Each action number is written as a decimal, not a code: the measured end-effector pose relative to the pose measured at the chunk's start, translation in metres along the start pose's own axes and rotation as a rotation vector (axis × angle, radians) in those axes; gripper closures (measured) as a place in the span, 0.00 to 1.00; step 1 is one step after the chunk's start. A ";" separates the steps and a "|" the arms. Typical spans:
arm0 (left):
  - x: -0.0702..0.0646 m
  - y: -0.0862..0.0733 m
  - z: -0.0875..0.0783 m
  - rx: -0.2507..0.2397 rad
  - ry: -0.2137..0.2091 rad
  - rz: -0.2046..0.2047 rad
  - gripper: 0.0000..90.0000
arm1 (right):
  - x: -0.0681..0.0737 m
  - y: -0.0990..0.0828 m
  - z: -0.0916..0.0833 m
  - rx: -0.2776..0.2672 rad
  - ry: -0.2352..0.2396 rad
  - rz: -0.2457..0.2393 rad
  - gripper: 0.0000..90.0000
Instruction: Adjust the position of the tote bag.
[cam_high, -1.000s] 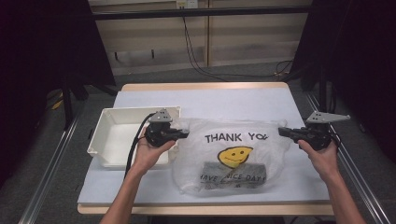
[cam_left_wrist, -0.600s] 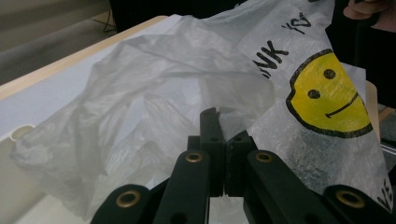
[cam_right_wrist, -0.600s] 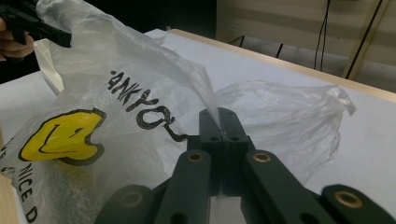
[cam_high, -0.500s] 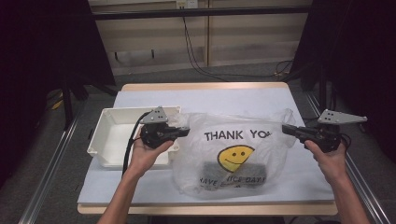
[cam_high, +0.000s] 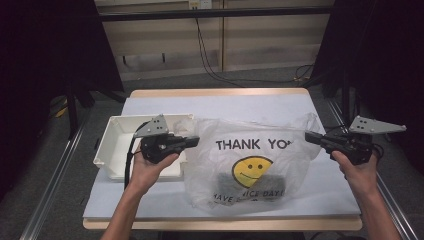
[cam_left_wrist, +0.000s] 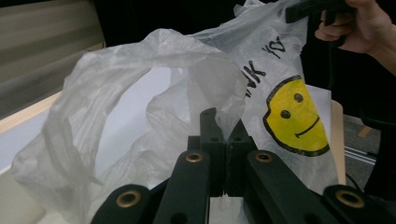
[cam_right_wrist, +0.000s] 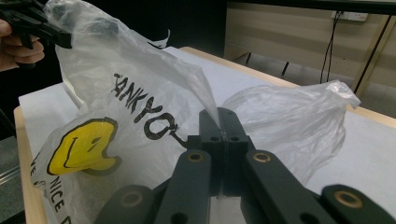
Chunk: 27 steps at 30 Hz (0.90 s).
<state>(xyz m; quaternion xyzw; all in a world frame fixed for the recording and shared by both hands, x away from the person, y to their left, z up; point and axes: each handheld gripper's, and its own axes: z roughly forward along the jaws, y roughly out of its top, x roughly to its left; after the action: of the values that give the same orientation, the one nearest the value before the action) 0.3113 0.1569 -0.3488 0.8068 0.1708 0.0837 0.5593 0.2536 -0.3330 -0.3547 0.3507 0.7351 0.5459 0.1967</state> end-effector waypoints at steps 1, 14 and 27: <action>-0.005 -0.001 -0.006 -0.013 -0.002 0.003 1.00 | 0.003 -0.001 -0.003 -0.001 0.000 -0.006 1.00; -0.035 -0.028 -0.031 0.004 -0.037 0.008 1.00 | 0.023 -0.015 -0.028 0.047 0.002 -0.042 1.00; -0.044 -0.057 -0.025 0.129 -0.040 0.018 1.00 | 0.038 -0.036 -0.025 0.142 0.009 -0.088 1.00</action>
<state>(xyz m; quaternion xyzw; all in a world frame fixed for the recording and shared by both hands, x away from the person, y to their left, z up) 0.2516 0.1804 -0.3900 0.8443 0.1574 0.0614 0.5085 0.2001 -0.3274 -0.3772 0.3285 0.7875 0.4848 0.1919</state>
